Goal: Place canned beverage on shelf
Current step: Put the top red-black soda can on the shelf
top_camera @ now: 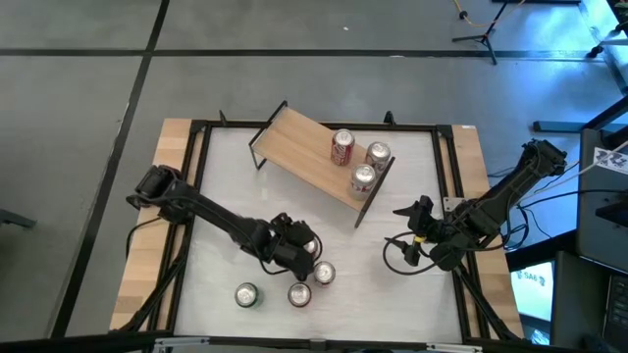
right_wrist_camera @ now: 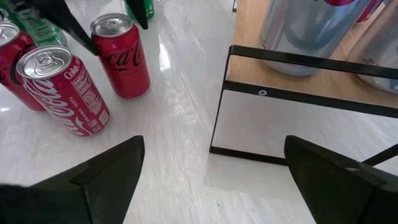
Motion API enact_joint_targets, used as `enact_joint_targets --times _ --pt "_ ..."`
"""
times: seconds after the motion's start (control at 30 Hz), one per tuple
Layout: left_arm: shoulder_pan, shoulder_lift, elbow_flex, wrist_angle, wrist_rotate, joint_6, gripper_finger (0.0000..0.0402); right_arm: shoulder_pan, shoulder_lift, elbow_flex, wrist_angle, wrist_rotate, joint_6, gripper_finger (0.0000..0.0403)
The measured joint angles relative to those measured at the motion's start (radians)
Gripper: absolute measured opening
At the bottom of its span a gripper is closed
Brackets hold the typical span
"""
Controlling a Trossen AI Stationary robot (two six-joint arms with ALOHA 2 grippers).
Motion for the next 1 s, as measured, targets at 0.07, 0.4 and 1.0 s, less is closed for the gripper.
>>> enact_joint_targets --times 0.07,0.4,1.0 --pt "0.000 0.012 0.001 0.007 0.011 0.000 0.0396 0.000 0.000 0.000 0.000 0.000 0.000 0.0381" --pt "0.001 0.021 0.001 -0.010 0.005 0.000 0.0352 0.000 0.000 0.000 0.000 0.000 0.000 0.0381" --pt "0.032 -0.008 0.002 -0.018 0.163 0.332 0.0281 0.000 0.000 0.000 -0.002 0.000 0.000 0.0381"
